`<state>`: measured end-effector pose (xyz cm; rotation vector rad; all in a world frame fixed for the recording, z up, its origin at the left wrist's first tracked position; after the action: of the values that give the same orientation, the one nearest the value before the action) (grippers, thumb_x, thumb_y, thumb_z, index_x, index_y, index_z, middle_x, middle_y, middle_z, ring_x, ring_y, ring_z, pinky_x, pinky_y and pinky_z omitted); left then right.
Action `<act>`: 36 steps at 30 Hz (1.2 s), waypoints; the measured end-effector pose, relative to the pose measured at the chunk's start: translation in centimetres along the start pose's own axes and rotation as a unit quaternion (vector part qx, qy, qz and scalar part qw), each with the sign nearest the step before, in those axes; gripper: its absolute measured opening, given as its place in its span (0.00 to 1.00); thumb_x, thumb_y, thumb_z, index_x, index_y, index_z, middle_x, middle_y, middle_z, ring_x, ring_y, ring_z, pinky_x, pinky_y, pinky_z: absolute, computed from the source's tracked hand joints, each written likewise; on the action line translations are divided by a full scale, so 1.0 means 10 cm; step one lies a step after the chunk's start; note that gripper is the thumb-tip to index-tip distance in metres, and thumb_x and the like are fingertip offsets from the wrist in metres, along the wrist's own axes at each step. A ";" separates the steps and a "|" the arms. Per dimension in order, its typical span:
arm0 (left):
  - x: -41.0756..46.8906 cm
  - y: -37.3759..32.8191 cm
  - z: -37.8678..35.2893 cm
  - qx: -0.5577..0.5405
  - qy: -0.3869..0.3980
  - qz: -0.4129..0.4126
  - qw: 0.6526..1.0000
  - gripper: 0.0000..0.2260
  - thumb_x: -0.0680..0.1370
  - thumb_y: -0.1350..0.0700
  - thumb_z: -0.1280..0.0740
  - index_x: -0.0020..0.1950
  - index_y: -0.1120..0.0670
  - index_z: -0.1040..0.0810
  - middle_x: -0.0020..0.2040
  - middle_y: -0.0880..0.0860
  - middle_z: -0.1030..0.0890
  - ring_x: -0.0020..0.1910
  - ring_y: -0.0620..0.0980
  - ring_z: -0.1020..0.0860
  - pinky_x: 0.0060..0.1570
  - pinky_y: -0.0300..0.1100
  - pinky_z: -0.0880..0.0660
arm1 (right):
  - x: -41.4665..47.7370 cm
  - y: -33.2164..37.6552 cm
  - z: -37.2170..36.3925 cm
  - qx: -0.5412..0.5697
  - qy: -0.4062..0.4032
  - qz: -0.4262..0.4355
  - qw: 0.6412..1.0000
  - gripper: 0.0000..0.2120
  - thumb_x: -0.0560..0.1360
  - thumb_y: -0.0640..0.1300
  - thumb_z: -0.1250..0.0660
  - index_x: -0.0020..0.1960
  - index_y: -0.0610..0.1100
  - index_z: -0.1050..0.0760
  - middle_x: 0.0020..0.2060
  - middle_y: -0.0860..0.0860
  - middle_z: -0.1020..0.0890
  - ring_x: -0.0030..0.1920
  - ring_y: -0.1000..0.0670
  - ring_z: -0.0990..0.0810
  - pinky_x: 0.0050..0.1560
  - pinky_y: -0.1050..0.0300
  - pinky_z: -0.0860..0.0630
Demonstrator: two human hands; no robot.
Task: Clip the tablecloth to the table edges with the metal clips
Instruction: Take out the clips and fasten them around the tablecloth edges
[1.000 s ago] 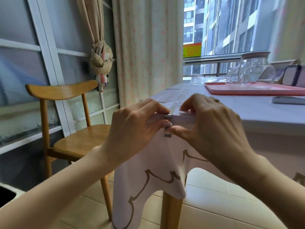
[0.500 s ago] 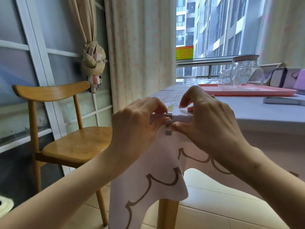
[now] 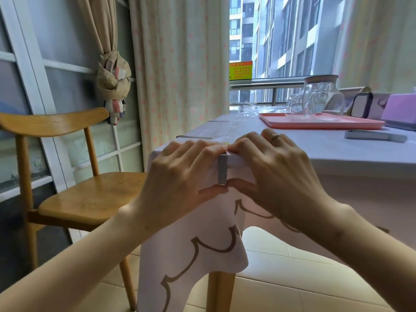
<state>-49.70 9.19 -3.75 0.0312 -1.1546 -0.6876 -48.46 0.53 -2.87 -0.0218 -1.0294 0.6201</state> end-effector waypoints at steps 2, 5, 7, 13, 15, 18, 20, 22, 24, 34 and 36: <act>0.04 -0.03 0.04 0.010 -0.019 -0.012 1.000 0.20 0.74 0.43 0.33 0.59 0.56 0.26 0.54 0.53 0.19 0.51 0.54 0.20 0.47 0.50 0.24 | 0.00 0.00 0.05 0.001 -0.034 0.007 0.999 0.17 0.66 0.49 0.25 0.49 0.42 0.22 0.43 0.46 0.19 0.42 0.43 0.22 0.40 0.53 0.27; 0.07 -0.05 0.07 0.028 -0.032 -0.029 0.999 0.16 0.75 0.48 0.32 0.57 0.56 0.24 0.51 0.53 0.18 0.47 0.54 0.19 0.43 0.50 0.23 | 0.00 -0.02 0.07 0.005 -0.059 0.017 0.998 0.11 0.70 0.48 0.30 0.48 0.43 0.22 0.43 0.47 0.18 0.42 0.43 0.23 0.41 0.55 0.32; 0.07 -0.04 0.06 0.028 -0.017 -0.030 0.999 0.16 0.76 0.47 0.33 0.57 0.57 0.22 0.51 0.53 0.18 0.47 0.54 0.19 0.42 0.50 0.23 | 0.01 -0.03 0.06 0.008 -0.052 0.017 0.998 0.11 0.70 0.49 0.32 0.48 0.43 0.22 0.43 0.48 0.18 0.42 0.44 0.23 0.42 0.57 0.33; 0.15 -0.15 0.02 0.015 0.060 0.004 0.998 0.33 0.74 0.31 0.45 0.63 0.57 0.25 0.61 0.54 0.22 0.60 0.54 0.24 0.57 0.52 0.30 | 0.02 -0.13 0.14 0.140 0.025 -0.008 0.990 0.17 0.70 0.52 0.35 0.55 0.45 0.22 0.51 0.50 0.18 0.49 0.47 0.20 0.48 0.55 0.26; 0.28 -0.29 0.03 -0.025 0.048 0.018 0.998 0.33 0.74 0.31 0.46 0.64 0.56 0.27 0.60 0.54 0.22 0.58 0.52 0.25 0.55 0.49 0.30 | 0.01 -0.31 0.28 0.147 0.020 -0.032 0.988 0.18 0.71 0.55 0.37 0.55 0.47 0.22 0.52 0.51 0.18 0.50 0.49 0.20 0.52 0.52 0.24; 0.54 -0.51 -0.07 -0.076 0.043 0.025 0.996 0.26 0.76 0.36 0.43 0.57 0.56 0.23 0.51 0.54 0.18 0.49 0.53 0.20 0.46 0.47 0.24 | -0.04 -0.76 0.53 0.125 0.011 -0.092 0.988 0.16 0.74 0.56 0.37 0.54 0.47 0.21 0.50 0.53 0.17 0.48 0.54 0.18 0.52 0.51 0.21; 0.73 -0.64 -0.17 -0.112 0.055 0.028 0.992 0.23 0.75 0.38 0.43 0.54 0.54 0.22 0.49 0.52 0.17 0.47 0.53 0.19 0.43 0.45 0.24 | -0.12 -1.16 0.68 0.107 0.022 -0.157 0.982 0.16 0.73 0.55 0.38 0.53 0.47 0.20 0.47 0.55 0.18 0.44 0.56 0.19 0.50 0.52 0.20; 0.91 -0.80 -0.23 -0.154 0.077 0.030 0.985 0.22 0.75 0.39 0.43 0.55 0.53 0.23 0.51 0.50 0.18 0.48 0.52 0.19 0.44 0.44 0.26 | -0.22 -1.61 0.80 0.068 0.033 -0.231 0.970 0.14 0.72 0.53 0.35 0.52 0.47 0.19 0.46 0.54 0.18 0.42 0.53 0.19 0.50 0.52 0.21; 1.07 -0.89 -0.31 -0.163 0.101 0.036 0.981 0.19 0.77 0.39 0.42 0.60 0.51 0.26 0.58 0.49 0.21 0.54 0.50 0.22 0.48 0.44 0.28 | -0.31 -2.05 0.81 0.030 0.079 -0.291 0.953 0.10 0.73 0.49 0.31 0.50 0.46 0.18 0.46 0.50 0.16 0.42 0.52 0.20 0.48 0.57 0.23; 1.76 -1.02 -1.09 -0.103 0.294 0.057 0.949 0.14 0.79 0.44 0.41 0.56 0.51 0.25 0.55 0.56 0.22 0.52 0.57 0.25 0.43 0.41 0.33 | -0.52 -2.66 0.13 -0.007 0.278 -0.352 0.894 0.05 0.70 0.41 0.29 0.45 0.43 0.17 0.40 0.48 0.17 0.41 0.49 0.21 0.44 0.57 0.25; 1.84 -1.09 -1.22 -0.114 0.310 0.063 0.942 0.14 0.79 0.45 0.39 0.57 0.53 0.25 0.55 0.57 0.22 0.50 0.57 0.26 0.44 0.41 0.32 | -0.49 -2.72 0.14 -0.026 0.267 -0.344 0.900 0.04 0.70 0.39 0.31 0.41 0.45 0.18 0.39 0.47 0.17 0.43 0.48 0.20 0.41 0.59 0.27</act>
<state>-40.46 -12.80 2.31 -0.0218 -0.4629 -0.6300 -38.57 -24.78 2.15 0.1177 -0.4585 -0.0735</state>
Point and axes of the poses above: each hand's wrist, its own x-axis towards the middle knuckle, its own z-axis out of the back of the hand, y = z × x, the point moved 10 cm from there along x, towards the middle knuckle
